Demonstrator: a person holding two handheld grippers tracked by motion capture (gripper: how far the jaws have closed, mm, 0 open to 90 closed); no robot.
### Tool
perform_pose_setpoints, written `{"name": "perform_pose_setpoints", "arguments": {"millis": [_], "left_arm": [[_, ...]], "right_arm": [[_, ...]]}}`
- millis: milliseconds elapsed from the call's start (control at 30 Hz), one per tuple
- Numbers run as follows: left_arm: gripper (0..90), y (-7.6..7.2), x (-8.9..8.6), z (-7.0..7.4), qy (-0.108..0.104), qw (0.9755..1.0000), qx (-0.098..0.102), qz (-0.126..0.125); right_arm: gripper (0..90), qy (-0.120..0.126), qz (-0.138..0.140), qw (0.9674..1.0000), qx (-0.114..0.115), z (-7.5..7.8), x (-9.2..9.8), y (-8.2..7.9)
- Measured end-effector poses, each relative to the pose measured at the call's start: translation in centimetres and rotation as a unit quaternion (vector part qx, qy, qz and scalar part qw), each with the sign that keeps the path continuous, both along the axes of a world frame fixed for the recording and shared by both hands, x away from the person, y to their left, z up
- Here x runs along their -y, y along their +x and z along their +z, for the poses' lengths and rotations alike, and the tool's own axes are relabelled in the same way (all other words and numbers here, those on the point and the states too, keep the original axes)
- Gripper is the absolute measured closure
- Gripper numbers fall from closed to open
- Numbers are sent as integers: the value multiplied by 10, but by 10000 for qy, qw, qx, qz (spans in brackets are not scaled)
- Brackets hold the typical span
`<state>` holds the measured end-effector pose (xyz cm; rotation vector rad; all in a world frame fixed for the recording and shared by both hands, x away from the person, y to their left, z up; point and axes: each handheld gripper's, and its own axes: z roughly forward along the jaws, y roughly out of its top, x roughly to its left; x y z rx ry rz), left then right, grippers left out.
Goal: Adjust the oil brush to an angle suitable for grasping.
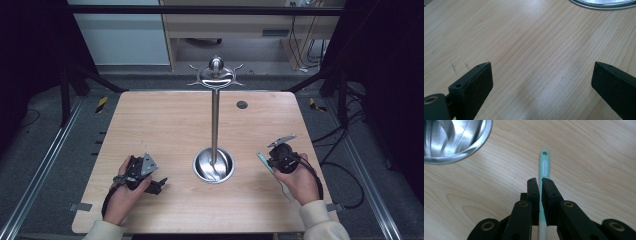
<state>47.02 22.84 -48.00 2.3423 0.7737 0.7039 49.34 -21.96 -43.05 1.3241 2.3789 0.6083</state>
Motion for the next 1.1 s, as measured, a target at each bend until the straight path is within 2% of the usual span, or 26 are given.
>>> {"name": "perform_pose_setpoints", "arguments": {"millis": [167,200,367,600,800,1100], "left_arm": [[33,0,0,0,-20,10000,13,10],[33,0,0,0,-18,10000,4,12],[33,0,0,0,-24,10000,-1,9],[33,0,0,0,-21,10000,-1,10],[33,0,0,0,-28,10000,-16,13],[33,0,0,0,-30,10000,-15,9]], "right_arm": [[801,-24,-45,9999,-145,9,7,-2],[775,-80,-90,9996,-240,12,10,-2],[731,-161,-154,9987,-463,12,14,0],[675,-309,-234,9952,-901,-1,14,9],[675,-425,-190,9923,-1146,-16,9,13],[698,-486,-185,9890,-1386,-26,6,18]]}}
